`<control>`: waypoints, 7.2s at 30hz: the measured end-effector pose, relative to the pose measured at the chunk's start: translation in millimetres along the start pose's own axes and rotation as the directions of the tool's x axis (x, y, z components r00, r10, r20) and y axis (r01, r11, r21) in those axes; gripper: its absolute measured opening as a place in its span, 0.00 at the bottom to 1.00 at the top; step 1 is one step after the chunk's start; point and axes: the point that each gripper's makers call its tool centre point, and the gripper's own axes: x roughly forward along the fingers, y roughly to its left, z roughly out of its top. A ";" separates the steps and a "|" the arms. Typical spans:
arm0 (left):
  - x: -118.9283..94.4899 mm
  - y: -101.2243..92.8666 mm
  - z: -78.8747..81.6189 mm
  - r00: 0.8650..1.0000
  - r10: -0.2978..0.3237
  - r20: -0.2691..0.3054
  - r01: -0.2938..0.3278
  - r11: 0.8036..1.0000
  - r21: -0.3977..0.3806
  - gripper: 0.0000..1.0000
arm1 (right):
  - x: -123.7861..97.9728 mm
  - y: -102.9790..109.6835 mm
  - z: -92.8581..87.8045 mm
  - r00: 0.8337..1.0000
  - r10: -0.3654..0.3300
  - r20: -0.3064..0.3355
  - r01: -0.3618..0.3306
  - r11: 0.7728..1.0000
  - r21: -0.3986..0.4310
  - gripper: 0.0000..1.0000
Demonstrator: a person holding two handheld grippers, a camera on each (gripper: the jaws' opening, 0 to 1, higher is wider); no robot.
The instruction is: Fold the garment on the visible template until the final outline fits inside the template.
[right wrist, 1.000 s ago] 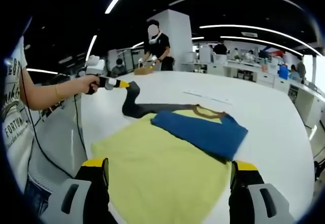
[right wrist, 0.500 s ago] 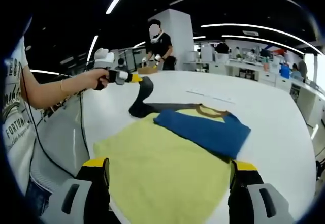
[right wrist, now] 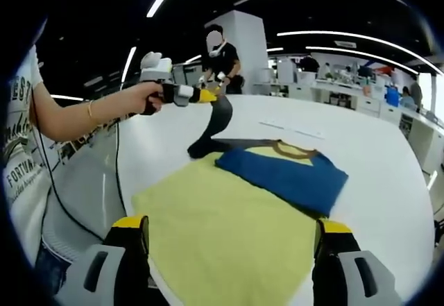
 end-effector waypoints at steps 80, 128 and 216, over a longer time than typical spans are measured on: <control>101.1 -213.6 -115.4 0.853 -0.427 -0.300 0.497 0.840 0.218 0.21 | -21.3 -26.0 -12.7 0.993 -0.114 0.033 0.110 0.990 0.091 0.98; -66.5 -104.9 -128.6 0.812 -0.487 -0.320 0.575 0.763 0.296 0.98 | -38.1 -2.9 -48.7 0.949 0.143 -0.281 -0.191 0.970 -0.149 0.93; -170.9 -15.2 -250.3 0.722 -0.193 -0.665 0.633 0.572 0.521 0.04 | -44.7 -13.6 -148.8 0.805 0.021 -0.592 -0.288 0.888 -0.360 0.02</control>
